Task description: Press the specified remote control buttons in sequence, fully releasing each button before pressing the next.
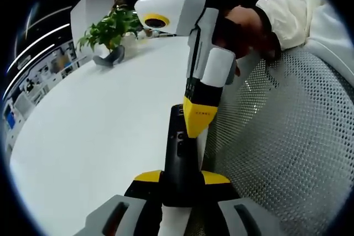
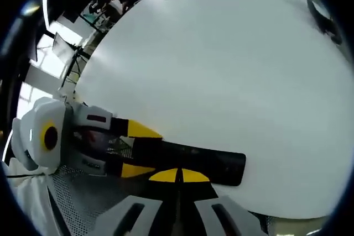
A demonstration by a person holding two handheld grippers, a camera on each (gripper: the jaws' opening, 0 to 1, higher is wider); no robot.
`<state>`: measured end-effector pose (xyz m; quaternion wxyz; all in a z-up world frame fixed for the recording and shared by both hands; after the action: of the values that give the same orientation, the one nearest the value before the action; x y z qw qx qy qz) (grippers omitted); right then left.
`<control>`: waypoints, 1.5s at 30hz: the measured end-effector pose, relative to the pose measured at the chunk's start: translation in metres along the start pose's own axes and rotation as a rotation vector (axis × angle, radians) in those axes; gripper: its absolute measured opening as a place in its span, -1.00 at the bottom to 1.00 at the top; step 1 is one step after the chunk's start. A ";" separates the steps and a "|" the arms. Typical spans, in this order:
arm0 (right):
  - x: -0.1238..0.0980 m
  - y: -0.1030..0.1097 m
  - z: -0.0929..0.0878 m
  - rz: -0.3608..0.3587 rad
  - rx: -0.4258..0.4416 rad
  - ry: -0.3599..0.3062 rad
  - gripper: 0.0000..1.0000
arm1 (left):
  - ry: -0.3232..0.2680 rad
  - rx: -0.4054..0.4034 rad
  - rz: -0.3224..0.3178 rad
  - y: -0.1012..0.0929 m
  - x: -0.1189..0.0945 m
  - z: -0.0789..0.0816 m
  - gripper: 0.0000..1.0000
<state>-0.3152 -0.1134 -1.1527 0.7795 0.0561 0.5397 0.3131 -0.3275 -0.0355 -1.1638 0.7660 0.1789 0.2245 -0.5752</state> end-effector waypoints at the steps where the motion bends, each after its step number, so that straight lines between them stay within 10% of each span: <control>1: 0.000 0.000 0.000 0.000 0.001 0.000 -1.00 | 0.000 -0.001 0.000 0.000 0.000 0.000 -0.51; 45: 0.000 0.006 0.007 0.082 0.076 -0.058 -1.00 | 0.005 0.005 0.000 0.000 0.000 0.000 -0.51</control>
<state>-0.3120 -0.1070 -1.1474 0.7786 0.1170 0.5255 0.3223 -0.3278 -0.0362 -1.1639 0.7652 0.1821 0.2250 -0.5751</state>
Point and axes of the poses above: the point that each gripper's makers call its tool centre point, and the gripper's own axes: x roughly forward along the fingers, y roughly to its left, z roughly out of its top, the point moved 4 cm from there along -x, roughly backward along the fingers, and after that the axes turned 11 degrees about -y, right-handed, at the moved point
